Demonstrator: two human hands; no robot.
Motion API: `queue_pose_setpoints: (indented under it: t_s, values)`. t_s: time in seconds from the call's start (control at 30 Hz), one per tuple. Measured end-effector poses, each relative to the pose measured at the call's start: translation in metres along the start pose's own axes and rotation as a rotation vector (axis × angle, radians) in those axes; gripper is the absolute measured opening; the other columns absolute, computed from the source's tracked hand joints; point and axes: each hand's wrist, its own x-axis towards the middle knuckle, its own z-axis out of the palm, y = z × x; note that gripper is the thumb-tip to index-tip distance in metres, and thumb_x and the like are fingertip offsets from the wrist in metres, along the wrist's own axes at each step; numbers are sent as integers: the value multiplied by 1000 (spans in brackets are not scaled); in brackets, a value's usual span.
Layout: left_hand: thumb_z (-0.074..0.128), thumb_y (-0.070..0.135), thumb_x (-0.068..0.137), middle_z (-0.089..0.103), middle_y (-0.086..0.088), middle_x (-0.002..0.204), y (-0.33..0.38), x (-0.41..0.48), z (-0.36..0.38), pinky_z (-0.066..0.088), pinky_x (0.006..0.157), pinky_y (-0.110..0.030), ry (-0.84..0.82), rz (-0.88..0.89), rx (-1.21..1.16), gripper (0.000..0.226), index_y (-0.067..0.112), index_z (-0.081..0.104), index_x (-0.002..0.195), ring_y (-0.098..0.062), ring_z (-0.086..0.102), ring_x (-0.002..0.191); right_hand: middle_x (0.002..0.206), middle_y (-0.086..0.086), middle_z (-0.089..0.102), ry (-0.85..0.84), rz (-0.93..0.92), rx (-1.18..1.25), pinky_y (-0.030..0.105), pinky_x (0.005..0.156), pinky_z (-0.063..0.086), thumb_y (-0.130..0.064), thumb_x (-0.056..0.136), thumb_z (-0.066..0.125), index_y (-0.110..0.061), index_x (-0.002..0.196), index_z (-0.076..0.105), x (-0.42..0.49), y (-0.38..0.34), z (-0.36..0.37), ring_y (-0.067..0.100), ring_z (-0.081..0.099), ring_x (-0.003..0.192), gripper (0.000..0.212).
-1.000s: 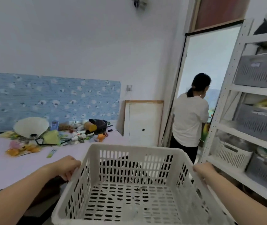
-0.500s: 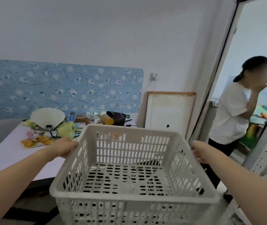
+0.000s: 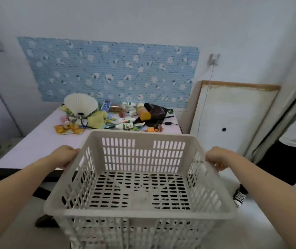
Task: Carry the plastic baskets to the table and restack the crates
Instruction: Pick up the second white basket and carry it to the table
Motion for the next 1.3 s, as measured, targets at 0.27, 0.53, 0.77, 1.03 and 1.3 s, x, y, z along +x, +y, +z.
queue_pose_setpoints:
  t_s: [0.27,0.53,0.77,1.03,1.3]
  values:
    - [40,29,102,58,-18,99,8,-7,1,50,55,-31,-43,-81,121,36,-4,53,111,-27,59,75,77,14,55,-36,-26,-101,28,53,44,-5,93,40,-3,84,52,-6,-1,-4,23,52,53,15]
    - [42,19,99,57,-22,107,10,-9,6,54,66,-39,-19,-85,234,34,-8,51,119,-36,60,89,72,15,51,106,-50,4,29,49,40,-4,90,44,-2,79,46,2,10,9,25,47,54,12]
    - [38,31,102,39,-17,148,-4,-25,15,45,93,-35,-82,-46,194,55,11,22,151,-36,49,124,80,17,59,248,-81,210,36,64,48,-25,93,51,-3,80,52,13,33,40,33,61,76,25]
    - [34,50,99,49,-16,137,-63,-55,10,46,96,-40,-186,17,74,66,14,16,151,-33,56,113,92,17,61,224,-34,400,41,76,51,-50,93,51,-3,88,58,-36,55,63,37,60,93,47]
    - [33,42,102,51,-14,117,-68,-98,19,44,73,-35,-136,94,92,59,3,20,144,-30,54,100,134,22,38,499,26,37,37,82,45,-23,95,44,-9,135,42,-118,72,94,39,52,105,42]
